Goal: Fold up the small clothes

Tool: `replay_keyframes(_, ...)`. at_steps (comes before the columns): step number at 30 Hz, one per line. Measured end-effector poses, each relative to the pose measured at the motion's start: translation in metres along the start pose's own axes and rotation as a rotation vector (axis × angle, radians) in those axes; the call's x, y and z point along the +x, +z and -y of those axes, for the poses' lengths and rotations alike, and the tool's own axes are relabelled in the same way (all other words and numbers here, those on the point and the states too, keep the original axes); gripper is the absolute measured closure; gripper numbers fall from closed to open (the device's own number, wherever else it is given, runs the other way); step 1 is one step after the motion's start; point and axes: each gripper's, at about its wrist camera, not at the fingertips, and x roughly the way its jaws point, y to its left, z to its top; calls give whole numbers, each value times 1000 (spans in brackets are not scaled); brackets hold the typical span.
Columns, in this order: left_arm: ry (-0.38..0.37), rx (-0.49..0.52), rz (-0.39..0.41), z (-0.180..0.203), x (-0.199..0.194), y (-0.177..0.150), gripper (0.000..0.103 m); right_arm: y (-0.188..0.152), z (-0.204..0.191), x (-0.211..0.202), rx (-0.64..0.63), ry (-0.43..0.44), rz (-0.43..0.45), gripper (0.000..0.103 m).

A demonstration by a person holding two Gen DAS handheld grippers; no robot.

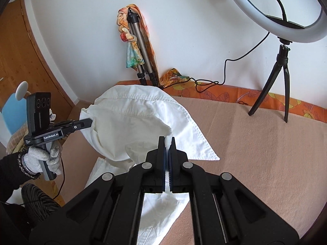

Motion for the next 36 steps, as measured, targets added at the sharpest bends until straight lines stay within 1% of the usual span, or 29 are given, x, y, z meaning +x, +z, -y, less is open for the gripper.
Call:
replay_keyframes(4, -7, 8, -21, 10, -14, -32, 100, -40, -13, -13, 11, -5, 4, 101)
replay_keyframes(8, 15, 42, -51, 18, -25, -67, 100, -82, -25, -16, 23, -21, -7, 100)
replay_keyframes(11, 44, 72, -91, 21, -29, -90, 100, -111, -30, -12, 55, -13, -32, 100)
replay_keyframes(13, 50, 81, -124, 22, -33, -105, 100, -126, -36, -11, 42, -43, -37, 100)
replay_keyframes(15, 52, 107, -163, 25, -38, -117, 100, -133, -38, -16, 23, -60, -56, 100)
replay_keyframes(18, 86, 156, -235, 30, -45, -133, 96, -140, -37, -26, 13, -116, -77, 100)
replay_keyframes(20, 93, 163, -255, 30, -53, -140, 96, -146, -35, -37, 27, -131, -89, 94)
replay_keyframes(22, 103, 156, -265, 29, -63, -146, 96, -150, -36, -49, 11, -161, -103, 88)
replay_keyframes(25, 103, 137, -254, 28, -77, -146, 96, -152, -35, -68, 25, -201, -94, 88)
replay_keyframes(27, 100, 139, -227, 31, -83, -141, 96, -146, -34, -79, 52, -233, -59, 88)
replay_keyframes(29, 81, 138, -195, 36, -85, -134, 96, -137, -33, -89, 72, -249, -9, 88)
replay_keyframes(31, 65, 143, -172, 41, -81, -127, 96, -125, -34, -92, 74, -229, 24, 88)
replay_keyframes(33, 54, 148, -162, 47, -72, -122, 95, -112, -33, -85, 78, -195, 30, 88)
replay_keyframes(36, 11, 133, -193, 53, -51, -119, 94, -100, -28, -66, 96, -154, 12, 88)
